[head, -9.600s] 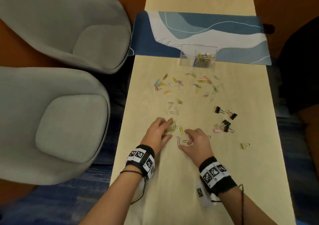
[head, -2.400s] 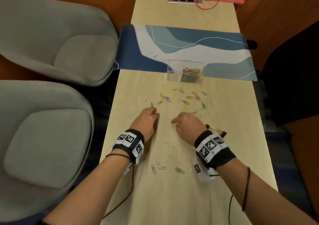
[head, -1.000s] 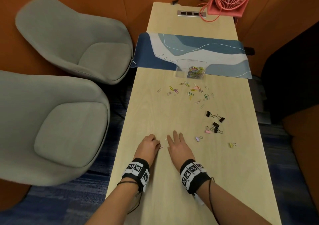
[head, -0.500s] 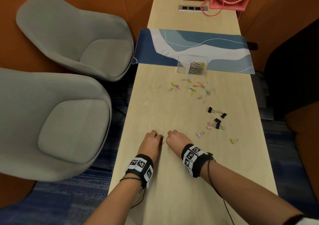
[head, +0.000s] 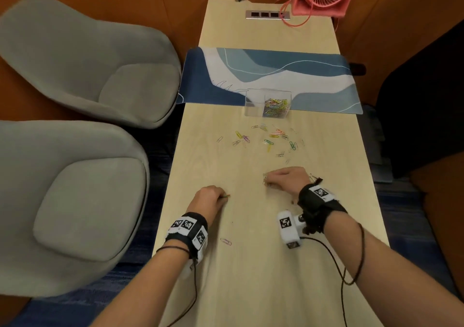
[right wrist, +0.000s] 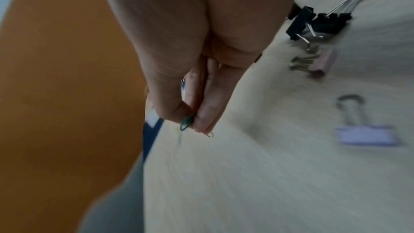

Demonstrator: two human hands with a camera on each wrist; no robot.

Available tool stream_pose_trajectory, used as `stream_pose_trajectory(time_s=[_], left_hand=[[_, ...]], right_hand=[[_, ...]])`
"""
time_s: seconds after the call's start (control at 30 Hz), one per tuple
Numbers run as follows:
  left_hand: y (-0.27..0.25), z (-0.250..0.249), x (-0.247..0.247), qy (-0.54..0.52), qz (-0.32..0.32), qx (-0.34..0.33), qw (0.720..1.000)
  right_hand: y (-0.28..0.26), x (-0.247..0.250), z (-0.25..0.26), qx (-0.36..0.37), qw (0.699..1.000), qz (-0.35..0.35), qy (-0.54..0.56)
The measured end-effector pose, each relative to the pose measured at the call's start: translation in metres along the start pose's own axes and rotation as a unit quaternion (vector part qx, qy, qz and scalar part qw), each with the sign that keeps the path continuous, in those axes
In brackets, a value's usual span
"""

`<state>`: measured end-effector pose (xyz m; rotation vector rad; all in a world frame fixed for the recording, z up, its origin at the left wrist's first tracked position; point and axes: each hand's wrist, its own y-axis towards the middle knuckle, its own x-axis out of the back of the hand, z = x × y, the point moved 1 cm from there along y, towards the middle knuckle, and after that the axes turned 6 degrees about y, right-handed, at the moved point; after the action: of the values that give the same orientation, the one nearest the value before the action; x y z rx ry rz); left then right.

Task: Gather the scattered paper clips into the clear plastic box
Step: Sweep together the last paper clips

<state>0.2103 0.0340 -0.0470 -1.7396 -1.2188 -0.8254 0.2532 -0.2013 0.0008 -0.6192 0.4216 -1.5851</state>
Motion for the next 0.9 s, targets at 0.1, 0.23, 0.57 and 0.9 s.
stream_pose_trajectory(time_s=[0.1,0.23,0.57,0.9], left_hand=[[0.042,-0.013,0.027,-0.059,-0.053,0.005,0.997],[0.124,-0.044,0.075,-0.147,-0.126,-0.043,0.980],[0.278,-0.119,0.092,-0.167,-0.173,-0.127,0.962],[0.287,-0.111,0.066,-0.109,-0.244,-0.167,0.949]], right_hand=[[0.028,0.026,0.037,-0.041,0.968,0.019,0.247],[0.069,0.059,0.096,-0.041,0.894,0.022,0.445],[0.155,0.071,0.153,0.180,0.963,-0.127,0.153],[0.189,0.051,0.156,0.392,0.883,-0.103,-0.238]])
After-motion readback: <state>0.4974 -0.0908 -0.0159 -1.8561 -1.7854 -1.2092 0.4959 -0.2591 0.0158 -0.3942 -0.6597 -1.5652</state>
